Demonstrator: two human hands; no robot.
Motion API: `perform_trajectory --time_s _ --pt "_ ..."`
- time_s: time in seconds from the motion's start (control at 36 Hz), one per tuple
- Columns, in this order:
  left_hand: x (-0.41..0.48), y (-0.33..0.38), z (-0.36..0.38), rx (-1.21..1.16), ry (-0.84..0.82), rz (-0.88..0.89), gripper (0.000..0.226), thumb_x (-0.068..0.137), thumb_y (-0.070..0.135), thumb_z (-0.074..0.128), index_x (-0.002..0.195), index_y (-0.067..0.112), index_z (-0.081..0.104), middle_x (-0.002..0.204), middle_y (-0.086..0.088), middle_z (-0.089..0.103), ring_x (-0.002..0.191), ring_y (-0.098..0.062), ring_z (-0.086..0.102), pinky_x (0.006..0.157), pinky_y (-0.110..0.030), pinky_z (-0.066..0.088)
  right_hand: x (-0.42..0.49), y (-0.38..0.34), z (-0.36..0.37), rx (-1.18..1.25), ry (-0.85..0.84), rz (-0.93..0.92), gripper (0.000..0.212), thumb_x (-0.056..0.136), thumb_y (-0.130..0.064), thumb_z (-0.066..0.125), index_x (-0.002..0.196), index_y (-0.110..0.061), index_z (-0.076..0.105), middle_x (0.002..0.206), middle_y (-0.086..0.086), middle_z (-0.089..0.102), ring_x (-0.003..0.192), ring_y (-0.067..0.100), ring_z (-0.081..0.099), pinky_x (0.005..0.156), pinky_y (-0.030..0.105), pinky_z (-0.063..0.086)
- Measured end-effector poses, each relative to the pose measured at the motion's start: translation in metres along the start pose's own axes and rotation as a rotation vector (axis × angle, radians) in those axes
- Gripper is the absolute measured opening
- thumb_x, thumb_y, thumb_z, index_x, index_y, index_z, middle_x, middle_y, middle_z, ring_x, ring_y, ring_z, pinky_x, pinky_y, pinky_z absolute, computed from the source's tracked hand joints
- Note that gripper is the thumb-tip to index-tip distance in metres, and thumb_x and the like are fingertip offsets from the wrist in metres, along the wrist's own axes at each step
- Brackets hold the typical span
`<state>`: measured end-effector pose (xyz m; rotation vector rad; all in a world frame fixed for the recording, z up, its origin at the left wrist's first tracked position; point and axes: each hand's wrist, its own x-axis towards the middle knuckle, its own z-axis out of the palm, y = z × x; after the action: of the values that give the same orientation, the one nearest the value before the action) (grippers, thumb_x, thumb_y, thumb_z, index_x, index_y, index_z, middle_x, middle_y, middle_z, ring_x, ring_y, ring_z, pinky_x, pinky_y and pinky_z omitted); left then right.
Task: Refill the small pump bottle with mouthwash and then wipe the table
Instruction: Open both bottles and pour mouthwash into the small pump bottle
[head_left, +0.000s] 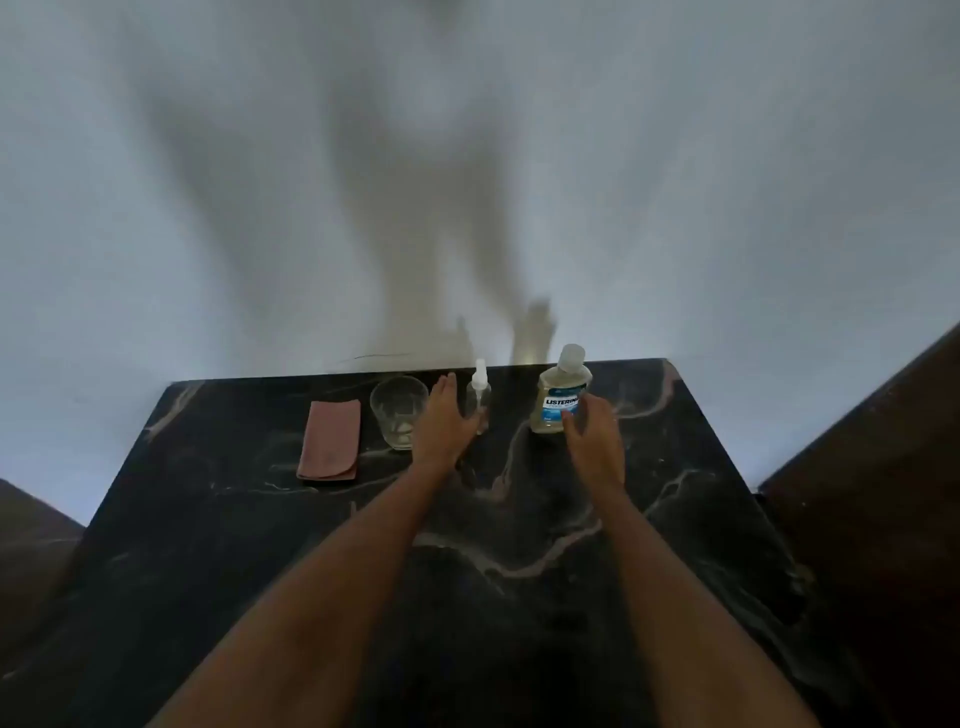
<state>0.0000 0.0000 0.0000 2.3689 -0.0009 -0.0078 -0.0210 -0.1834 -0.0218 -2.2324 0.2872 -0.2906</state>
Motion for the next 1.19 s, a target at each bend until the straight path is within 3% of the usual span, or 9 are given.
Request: perform_trajectory --time_s 0.11,0.33,0.58,0.92,1.03,1.11,1.19 --pt "0.019 -0.002 0.006 -0.025 0.021 -0.054 0.073 0.084 0.034 0.06 0.14 0.005 0.024 0.147 -0.015 0.032 0.136 -0.027 0.03 0.109 -0.037 0.027 0.021 0.002 0.002 0.134 0.003 0.085 0.048 0.085 -0.017 0.061 0.127 -0.009 0.04 0.132 0.012 0.047 0.121 0.026 0.046 0.102 0.04 0.04" --pt "0.044 -0.015 0.03 -0.06 -0.007 -0.101 0.075 0.078 0.033 0.068 0.138 0.009 0.03 0.14 -0.014 0.042 0.129 -0.028 0.039 0.106 -0.04 0.034 0.062 0.026 0.011 0.185 -0.024 0.209 0.082 0.071 -0.013 0.075 0.137 -0.016 0.026 0.146 0.008 0.031 0.133 0.027 0.032 0.109 0.049 0.032" --pt "0.053 -0.015 0.048 -0.133 0.072 -0.101 0.059 0.076 0.029 0.07 0.126 0.011 0.046 0.12 -0.012 0.06 0.11 -0.028 0.056 0.093 -0.043 0.047 0.085 0.034 0.012 0.339 -0.193 0.274 0.06 0.074 -0.002 0.069 0.127 -0.007 0.042 0.129 0.014 0.052 0.118 0.029 0.051 0.098 0.048 0.045" --pt "0.043 -0.008 0.055 -0.171 0.094 0.0 0.045 0.08 0.02 0.066 0.12 0.008 0.051 0.116 -0.014 0.062 0.107 -0.022 0.059 0.086 -0.024 0.044 0.075 0.026 0.008 0.278 -0.168 0.231 0.051 0.075 0.0 0.067 0.121 -0.004 0.046 0.126 0.016 0.053 0.118 0.031 0.05 0.099 0.05 0.043" --pt "0.033 -0.006 0.05 -0.179 0.1 0.021 0.046 0.079 0.022 0.067 0.119 0.007 0.052 0.114 -0.013 0.064 0.104 -0.022 0.061 0.087 -0.029 0.05 0.061 0.02 0.004 0.26 -0.172 0.231 0.05 0.076 0.0 0.067 0.121 -0.006 0.046 0.128 0.016 0.053 0.119 0.032 0.049 0.1 0.051 0.042" --pt "0.021 -0.004 0.045 -0.194 0.109 0.049 0.041 0.078 0.02 0.068 0.115 0.007 0.055 0.109 -0.013 0.065 0.1 -0.02 0.061 0.082 -0.024 0.047 0.048 0.014 -0.001 0.26 -0.166 0.238 0.051 0.076 0.0 0.067 0.122 -0.006 0.046 0.129 0.015 0.052 0.121 0.031 0.048 0.101 0.048 0.041" --pt "0.007 -0.002 0.039 -0.202 0.094 0.074 0.043 0.078 0.02 0.068 0.117 0.008 0.054 0.11 -0.012 0.065 0.1 -0.021 0.062 0.086 -0.032 0.051 0.032 0.009 -0.009 0.279 -0.143 0.25 0.05 0.076 0.0 0.067 0.122 -0.004 0.046 0.129 0.016 0.052 0.12 0.031 0.048 0.101 0.044 0.041"
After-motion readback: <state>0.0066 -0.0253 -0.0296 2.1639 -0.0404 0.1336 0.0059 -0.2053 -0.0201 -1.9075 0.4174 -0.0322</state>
